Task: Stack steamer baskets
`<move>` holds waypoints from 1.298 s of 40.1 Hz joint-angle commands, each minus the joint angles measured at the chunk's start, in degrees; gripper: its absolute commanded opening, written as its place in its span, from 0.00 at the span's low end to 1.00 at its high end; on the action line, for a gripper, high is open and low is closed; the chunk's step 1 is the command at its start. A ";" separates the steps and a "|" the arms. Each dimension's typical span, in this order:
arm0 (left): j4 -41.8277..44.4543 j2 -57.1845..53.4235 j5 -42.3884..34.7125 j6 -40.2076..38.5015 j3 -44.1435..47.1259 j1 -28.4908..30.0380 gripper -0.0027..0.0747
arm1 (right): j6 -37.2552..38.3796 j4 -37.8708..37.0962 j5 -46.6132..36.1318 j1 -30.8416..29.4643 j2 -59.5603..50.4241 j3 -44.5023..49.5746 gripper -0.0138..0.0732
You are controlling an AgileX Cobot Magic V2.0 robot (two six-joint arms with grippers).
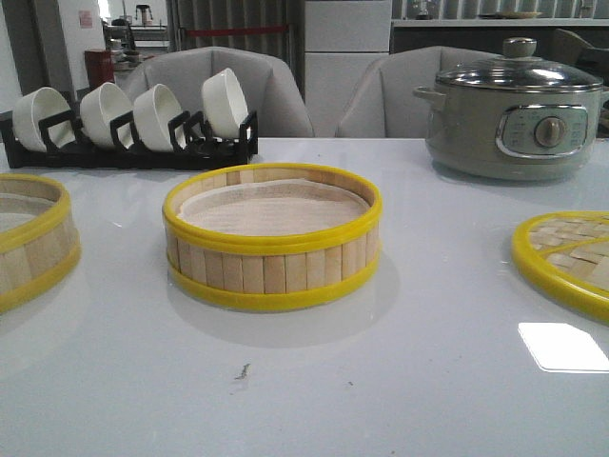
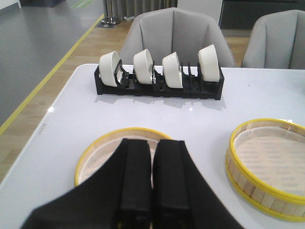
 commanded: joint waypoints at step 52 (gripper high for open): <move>2.27 16.70 5.99 -0.10 -18.62 -0.50 0.16 | -0.63 -0.18 -4.97 0.02 -1.17 -0.81 0.19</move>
